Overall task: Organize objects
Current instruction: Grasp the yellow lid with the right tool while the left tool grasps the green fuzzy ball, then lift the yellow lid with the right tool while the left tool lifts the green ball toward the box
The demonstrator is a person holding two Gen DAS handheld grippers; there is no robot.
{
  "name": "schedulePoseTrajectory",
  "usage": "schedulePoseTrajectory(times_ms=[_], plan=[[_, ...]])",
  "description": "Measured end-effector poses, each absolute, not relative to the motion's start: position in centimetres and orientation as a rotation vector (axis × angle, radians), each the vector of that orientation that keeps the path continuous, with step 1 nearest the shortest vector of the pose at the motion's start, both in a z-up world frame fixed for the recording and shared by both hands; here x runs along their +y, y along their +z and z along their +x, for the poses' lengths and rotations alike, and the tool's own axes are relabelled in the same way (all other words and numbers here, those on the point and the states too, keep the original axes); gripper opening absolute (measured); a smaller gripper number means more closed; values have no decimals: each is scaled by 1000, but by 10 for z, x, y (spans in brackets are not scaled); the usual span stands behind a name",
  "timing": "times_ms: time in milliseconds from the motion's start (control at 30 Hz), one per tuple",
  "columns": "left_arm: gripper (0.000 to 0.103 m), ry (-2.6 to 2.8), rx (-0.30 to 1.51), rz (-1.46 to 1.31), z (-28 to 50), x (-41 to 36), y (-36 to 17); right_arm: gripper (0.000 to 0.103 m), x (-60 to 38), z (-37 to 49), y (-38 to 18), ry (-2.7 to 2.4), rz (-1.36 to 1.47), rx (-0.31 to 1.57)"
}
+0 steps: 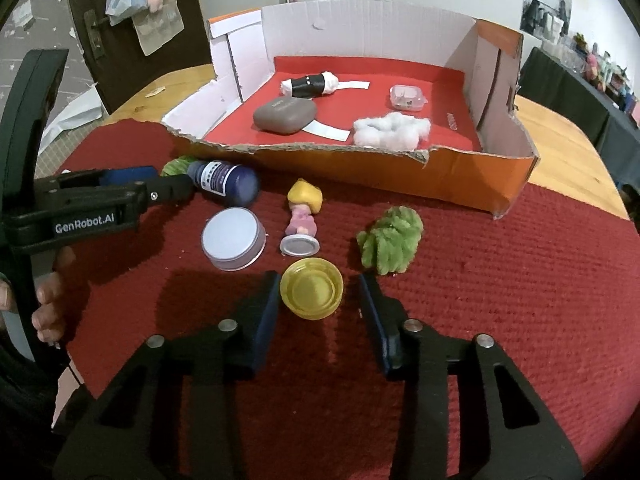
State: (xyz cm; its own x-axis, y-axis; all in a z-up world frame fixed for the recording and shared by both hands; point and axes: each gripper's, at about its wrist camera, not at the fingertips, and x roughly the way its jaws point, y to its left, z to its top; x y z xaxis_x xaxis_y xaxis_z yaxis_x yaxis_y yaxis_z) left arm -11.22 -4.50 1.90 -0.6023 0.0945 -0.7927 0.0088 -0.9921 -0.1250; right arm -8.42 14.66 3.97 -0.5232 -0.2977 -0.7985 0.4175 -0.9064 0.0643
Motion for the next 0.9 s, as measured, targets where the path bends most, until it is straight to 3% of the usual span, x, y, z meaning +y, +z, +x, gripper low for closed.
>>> schedulePoseTrajectory(times_ms=[133, 267, 900], plan=[[47, 2766, -187, -1367, -112, -44, 19, 29, 147, -84, 40, -2428, 1231, 191], [32, 2753, -186, -1367, -112, -41, 19, 29, 148, -83, 41, -2420, 1229, 172], [31, 2686, -218, -1357, -61, -30, 23, 29, 148, -61, 53, -2386, 1186, 142]])
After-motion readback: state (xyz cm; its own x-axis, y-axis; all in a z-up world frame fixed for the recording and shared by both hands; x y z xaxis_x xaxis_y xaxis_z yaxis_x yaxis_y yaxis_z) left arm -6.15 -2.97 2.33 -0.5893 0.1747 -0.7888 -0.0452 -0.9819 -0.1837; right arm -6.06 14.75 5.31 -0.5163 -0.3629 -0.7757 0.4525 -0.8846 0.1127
